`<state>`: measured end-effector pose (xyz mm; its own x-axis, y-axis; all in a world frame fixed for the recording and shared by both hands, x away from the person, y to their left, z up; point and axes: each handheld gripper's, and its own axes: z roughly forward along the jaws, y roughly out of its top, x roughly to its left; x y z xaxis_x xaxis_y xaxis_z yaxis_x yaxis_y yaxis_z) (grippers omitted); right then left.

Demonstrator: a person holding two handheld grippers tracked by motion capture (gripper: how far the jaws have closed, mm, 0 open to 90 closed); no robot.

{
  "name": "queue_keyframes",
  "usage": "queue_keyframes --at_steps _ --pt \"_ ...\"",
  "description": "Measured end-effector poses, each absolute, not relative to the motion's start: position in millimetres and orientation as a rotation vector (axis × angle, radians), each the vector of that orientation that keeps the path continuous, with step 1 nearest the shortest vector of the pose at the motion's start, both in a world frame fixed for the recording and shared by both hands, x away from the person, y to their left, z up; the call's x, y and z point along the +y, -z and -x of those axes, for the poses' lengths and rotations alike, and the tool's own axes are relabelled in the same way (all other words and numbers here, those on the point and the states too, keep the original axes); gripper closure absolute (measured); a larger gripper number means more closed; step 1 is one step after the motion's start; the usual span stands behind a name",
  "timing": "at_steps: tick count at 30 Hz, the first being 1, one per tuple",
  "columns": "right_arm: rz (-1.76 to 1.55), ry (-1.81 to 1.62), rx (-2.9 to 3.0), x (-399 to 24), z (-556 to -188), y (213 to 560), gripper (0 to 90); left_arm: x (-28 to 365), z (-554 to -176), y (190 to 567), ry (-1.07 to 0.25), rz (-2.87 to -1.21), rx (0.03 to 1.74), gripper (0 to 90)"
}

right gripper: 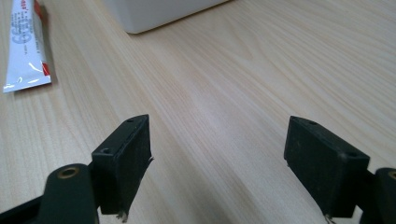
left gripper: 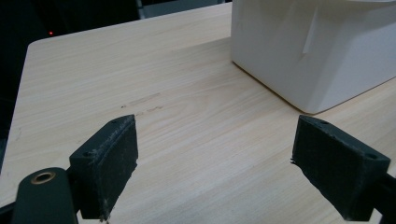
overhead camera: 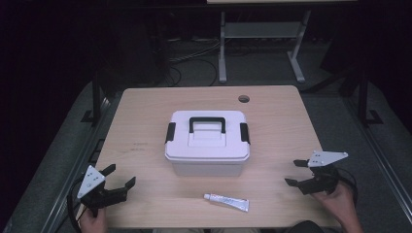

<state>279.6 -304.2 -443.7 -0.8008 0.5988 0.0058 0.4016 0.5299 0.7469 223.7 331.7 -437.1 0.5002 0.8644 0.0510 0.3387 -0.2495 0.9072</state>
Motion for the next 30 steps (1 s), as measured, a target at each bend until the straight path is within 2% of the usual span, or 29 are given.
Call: queue_keyframes --at_steps 8,30 --pt "-0.794 -1.137 2.56 -306 -287 434 20.5 335 -222 438 -0.704 -1.805 1.016 13.4" --pt "-0.483 -1.088 2.745 -256 -335 351 18.8 332 -225 438 -0.695 -1.808 1.005 13.4"
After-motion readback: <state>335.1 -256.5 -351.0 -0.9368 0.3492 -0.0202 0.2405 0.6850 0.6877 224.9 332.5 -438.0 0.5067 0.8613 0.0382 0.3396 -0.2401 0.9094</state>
